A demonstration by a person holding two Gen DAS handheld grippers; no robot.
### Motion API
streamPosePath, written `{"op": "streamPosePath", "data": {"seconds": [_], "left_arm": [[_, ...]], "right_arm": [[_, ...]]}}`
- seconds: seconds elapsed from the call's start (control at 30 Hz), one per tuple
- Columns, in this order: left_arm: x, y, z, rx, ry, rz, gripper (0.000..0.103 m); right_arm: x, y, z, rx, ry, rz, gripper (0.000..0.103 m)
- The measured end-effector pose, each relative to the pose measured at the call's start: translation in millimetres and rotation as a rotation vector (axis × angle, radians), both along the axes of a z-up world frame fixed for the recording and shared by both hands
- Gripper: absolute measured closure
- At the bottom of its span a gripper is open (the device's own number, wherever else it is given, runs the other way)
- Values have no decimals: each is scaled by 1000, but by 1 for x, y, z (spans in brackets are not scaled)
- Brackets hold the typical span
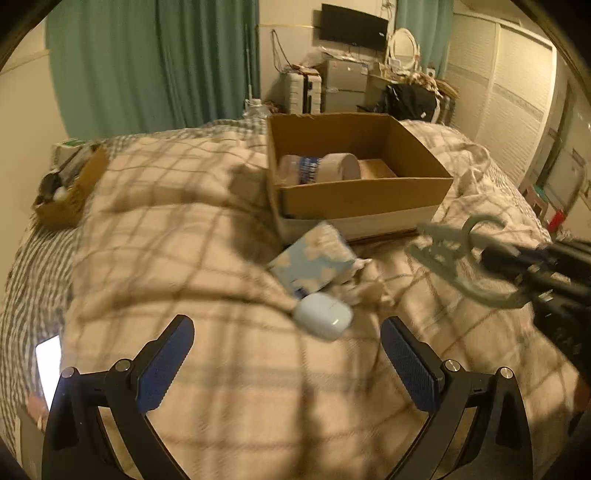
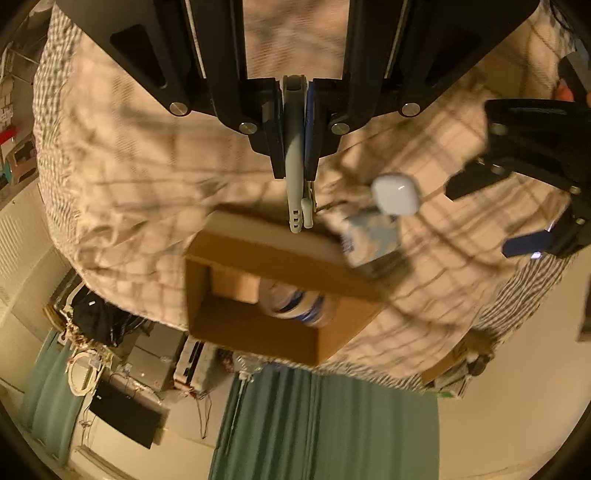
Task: Organize objects
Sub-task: 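Grasp the white earbud case with the left tool, then carry the hanger and earbud case over the cardboard box and release both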
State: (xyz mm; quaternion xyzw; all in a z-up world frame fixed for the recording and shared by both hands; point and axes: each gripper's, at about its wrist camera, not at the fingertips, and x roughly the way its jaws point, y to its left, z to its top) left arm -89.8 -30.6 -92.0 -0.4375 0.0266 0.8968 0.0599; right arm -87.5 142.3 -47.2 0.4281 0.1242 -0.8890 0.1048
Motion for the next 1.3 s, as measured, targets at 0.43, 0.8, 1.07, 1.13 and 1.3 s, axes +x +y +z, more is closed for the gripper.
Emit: {"op": "streamPosePath", "data": {"seconds": [0.43,0.8,1.07,1.13,1.3], "left_arm": [[-52,39,-66,-40,-184,1,8],[-42,58,-70,-120,-201,-36,45],[2,51,-24,9,-130,-28,45],[6,49,-9,21,-92,-32,45],[-4,48,38,62,8,-6,45]], "right_arm": [[-40,39,-29,-94,-22,20,95],[-31,47,-42,-122,-43,13,95],[4,50,-13,-183,1,9,95],[11,51,-5,-188,16,9,95],[18,54,25,-171,78,10,95]]}}
